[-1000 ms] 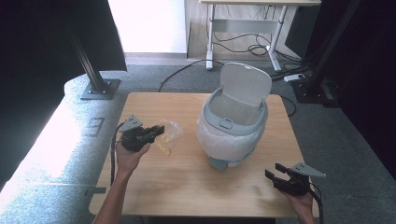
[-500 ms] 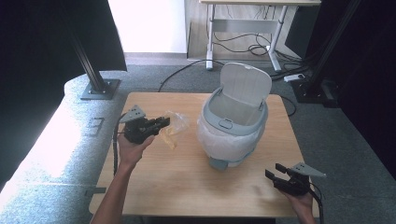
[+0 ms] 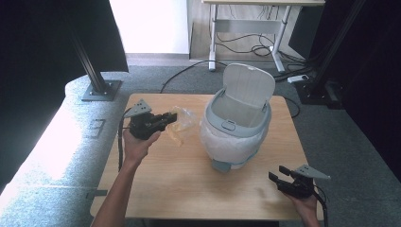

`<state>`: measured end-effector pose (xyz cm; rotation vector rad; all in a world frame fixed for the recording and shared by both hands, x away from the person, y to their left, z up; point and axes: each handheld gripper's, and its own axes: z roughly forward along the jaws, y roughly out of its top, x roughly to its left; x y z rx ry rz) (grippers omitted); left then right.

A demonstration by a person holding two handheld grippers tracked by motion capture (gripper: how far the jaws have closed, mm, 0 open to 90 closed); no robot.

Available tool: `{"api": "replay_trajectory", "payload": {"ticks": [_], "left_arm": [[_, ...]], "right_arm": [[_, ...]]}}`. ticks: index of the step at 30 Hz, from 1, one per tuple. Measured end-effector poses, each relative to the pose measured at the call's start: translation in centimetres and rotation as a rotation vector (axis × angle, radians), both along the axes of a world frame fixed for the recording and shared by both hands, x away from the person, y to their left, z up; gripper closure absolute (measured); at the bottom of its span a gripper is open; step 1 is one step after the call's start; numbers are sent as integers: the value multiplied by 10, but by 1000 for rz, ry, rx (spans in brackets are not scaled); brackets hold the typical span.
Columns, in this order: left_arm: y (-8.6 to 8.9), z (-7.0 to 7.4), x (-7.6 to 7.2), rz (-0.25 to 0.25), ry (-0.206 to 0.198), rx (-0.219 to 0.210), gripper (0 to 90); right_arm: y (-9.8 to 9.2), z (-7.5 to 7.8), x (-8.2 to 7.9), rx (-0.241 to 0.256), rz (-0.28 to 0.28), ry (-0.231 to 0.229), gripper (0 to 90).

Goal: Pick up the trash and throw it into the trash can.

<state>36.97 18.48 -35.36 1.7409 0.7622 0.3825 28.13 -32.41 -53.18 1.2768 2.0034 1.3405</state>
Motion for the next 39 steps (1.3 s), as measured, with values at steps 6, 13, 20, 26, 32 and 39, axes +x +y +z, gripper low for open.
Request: {"api": "replay_trajectory", "payload": {"ticks": [6, 13, 20, 26, 32, 39], "left_arm": [[-4, 7, 2, -9, -4, -8, 810], [-12, 16, 7, -23, -7, -11, 809], [-19, 23, 12, -32, -12, -9, 808], [-24, 27, 17, -37, -8, -14, 807], [-31, 34, 21, -45, -10, -11, 808], [-42, 42, 25, -60, -21, 3, 807]], "right_arm": [[1, -1, 0, -2, 4, 7, 392], [1, -2, 1, -4, 5, 14, 392], [0, -2, 1, -1, 5, 16, 392], [1, -3, 2, -1, 6, 17, 392], [2, -3, 2, -3, 9, 21, 392], [3, -4, 2, -6, 10, 22, 391]]}}
